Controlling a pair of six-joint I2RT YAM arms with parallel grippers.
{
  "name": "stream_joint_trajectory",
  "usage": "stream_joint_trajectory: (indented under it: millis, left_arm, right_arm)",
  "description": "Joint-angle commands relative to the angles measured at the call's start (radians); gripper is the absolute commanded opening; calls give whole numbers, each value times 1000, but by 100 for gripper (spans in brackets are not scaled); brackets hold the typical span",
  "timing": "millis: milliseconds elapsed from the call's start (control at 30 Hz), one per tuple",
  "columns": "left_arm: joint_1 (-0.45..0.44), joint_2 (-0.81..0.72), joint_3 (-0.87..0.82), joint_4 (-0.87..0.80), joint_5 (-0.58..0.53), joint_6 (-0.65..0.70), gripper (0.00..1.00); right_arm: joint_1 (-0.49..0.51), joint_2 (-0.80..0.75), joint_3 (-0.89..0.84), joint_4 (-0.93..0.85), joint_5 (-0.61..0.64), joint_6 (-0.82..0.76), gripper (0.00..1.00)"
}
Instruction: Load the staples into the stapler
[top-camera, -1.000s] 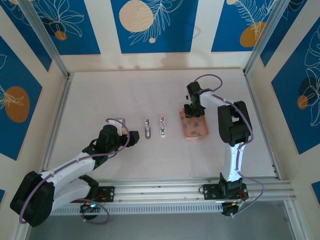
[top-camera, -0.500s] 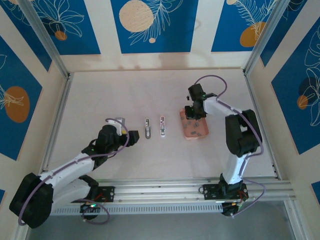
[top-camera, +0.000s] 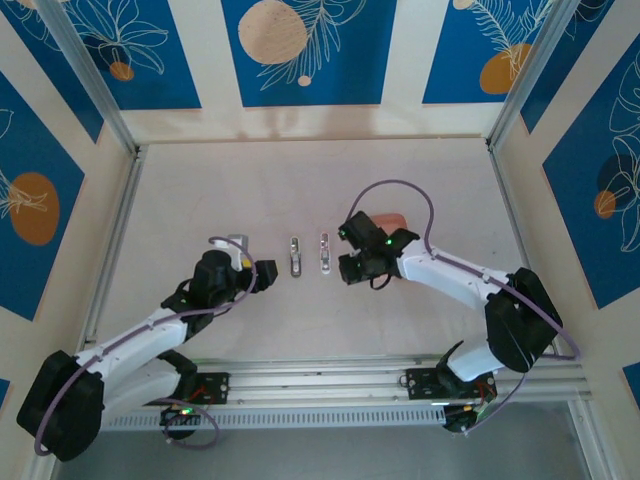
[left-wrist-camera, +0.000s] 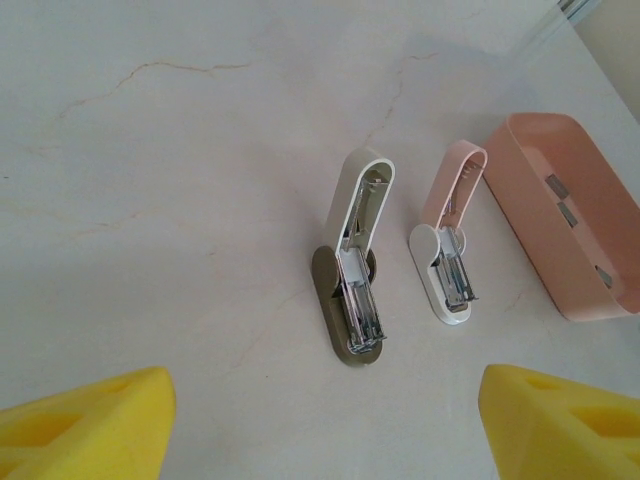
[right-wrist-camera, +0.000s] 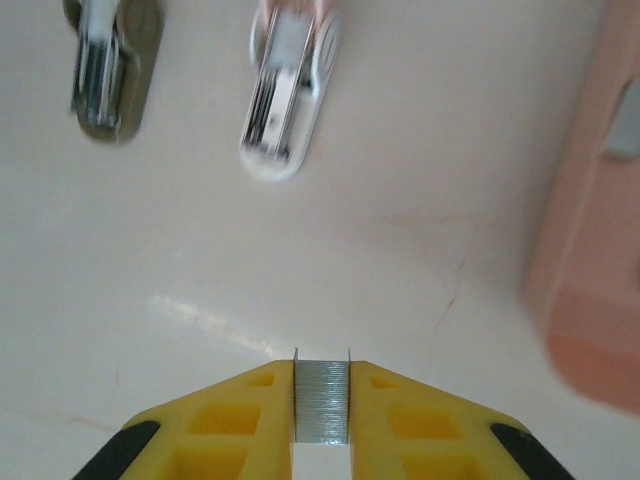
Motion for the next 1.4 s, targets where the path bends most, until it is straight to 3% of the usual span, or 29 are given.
stream_joint_trajectory:
  millis: [0, 233, 500, 733, 867, 1033, 1367]
  left_arm:
    - [12, -17, -22, -14, -27, -8, 79]
    - [13, -26, -28, -19, -28, -16, 79]
    - [14, -42, -22, -28, -44, 0, 79]
    - [14, -41, -16, -34, -43, 7, 79]
    - [17, -39, -11, -32, -36, 7, 79]
    - [16, -42, -9, -37, -31, 5, 80]
    - [16, -43, -17, -37, -28, -3, 80]
  right_arm:
    - [49, 15, -44, -26, -45, 110, 19]
    - [134, 152, -6, -55, -11, 102, 19]
    - [138, 236, 0, -49, -49, 98, 22]
    - [131, 218, 56, -127, -56, 79, 38]
    - [85, 217, 124, -206, -107, 50, 43]
    - [77, 288, 207, -308, -125, 35, 43]
    - [80, 353, 223, -306, -116, 20, 39]
